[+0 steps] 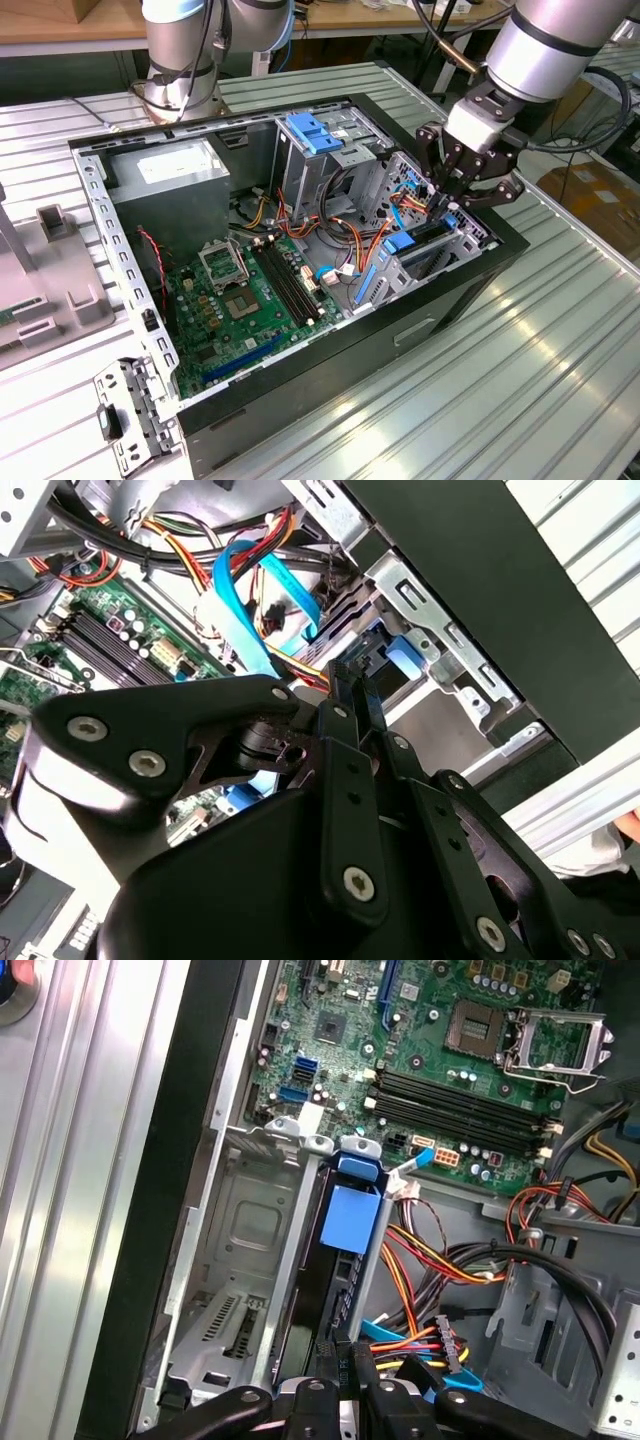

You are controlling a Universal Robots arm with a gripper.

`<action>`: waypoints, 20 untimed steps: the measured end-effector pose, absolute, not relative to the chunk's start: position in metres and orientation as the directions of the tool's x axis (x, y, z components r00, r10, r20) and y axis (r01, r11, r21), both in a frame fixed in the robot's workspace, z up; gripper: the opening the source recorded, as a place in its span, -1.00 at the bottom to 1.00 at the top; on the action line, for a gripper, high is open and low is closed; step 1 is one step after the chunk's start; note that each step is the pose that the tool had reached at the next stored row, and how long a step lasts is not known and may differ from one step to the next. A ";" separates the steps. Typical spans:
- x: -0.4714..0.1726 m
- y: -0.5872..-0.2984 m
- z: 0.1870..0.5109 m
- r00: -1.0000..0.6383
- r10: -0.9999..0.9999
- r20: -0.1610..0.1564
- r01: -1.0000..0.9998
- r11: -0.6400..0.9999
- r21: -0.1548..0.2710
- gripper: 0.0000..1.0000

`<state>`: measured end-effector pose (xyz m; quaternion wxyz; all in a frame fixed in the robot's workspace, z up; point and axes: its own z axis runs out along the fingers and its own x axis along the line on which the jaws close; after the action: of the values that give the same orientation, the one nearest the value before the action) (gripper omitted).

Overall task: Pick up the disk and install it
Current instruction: 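Insert the first disk wire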

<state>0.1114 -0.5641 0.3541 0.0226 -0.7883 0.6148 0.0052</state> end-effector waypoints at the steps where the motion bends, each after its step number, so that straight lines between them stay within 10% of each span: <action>1: 0.110 -0.564 0.354 0.241 -0.970 -0.036 -0.970 -0.240 -0.029 -0.65; 20: 0.103 -0.564 0.354 0.220 -0.975 -0.036 -0.975 -0.219 -0.029 -0.65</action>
<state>0.1034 -0.5641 0.3540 0.0227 -0.7807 0.6245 0.0050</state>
